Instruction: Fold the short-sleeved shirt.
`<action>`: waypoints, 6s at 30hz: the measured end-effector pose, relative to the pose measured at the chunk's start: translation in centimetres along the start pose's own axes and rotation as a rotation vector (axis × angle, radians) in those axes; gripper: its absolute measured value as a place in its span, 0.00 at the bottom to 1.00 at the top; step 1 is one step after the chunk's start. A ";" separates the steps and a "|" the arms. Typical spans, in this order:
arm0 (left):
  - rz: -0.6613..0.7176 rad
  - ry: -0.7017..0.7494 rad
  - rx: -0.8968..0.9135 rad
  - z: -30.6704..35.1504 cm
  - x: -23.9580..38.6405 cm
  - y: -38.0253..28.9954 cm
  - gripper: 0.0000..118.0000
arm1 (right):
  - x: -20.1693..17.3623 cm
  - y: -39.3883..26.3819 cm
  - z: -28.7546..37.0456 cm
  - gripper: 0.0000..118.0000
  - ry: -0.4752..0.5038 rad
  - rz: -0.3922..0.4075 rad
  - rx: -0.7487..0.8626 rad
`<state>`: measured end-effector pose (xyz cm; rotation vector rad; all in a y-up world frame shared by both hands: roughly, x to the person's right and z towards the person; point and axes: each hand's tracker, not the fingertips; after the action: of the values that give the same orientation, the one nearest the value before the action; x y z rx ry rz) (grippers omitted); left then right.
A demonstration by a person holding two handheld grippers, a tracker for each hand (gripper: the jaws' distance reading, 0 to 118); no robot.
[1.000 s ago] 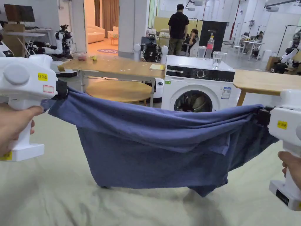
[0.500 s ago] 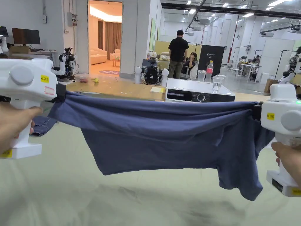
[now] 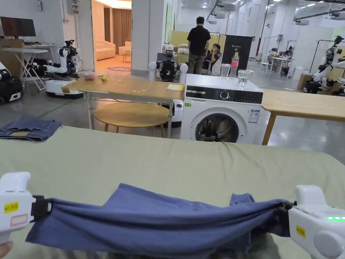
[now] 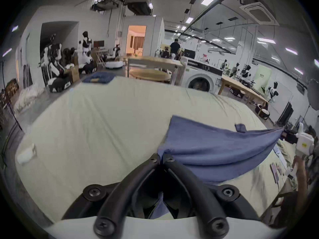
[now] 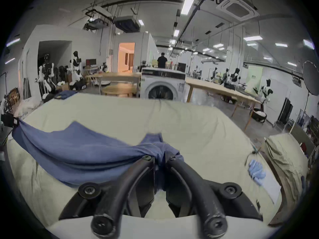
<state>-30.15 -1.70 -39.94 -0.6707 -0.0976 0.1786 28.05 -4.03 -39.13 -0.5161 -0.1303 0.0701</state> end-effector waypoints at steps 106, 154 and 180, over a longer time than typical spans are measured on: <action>-0.263 0.055 -0.194 -20.5 5.8 7.2 0.00 | 3.6 0.1 -24.0 0.00 0.073 -0.150 -0.552; -0.204 0.109 0.446 5.7 8.3 40.0 0.00 | 2.9 41.4 1.3 0.00 -0.121 -0.074 0.511; -0.175 0.021 0.281 5.6 4.8 13.7 0.00 | 2.9 12.1 6.6 0.00 -0.105 0.003 0.254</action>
<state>-28.05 13.17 -43.94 -0.3809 -0.1083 0.0157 29.56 9.92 -39.16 -0.2591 -0.2200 0.1147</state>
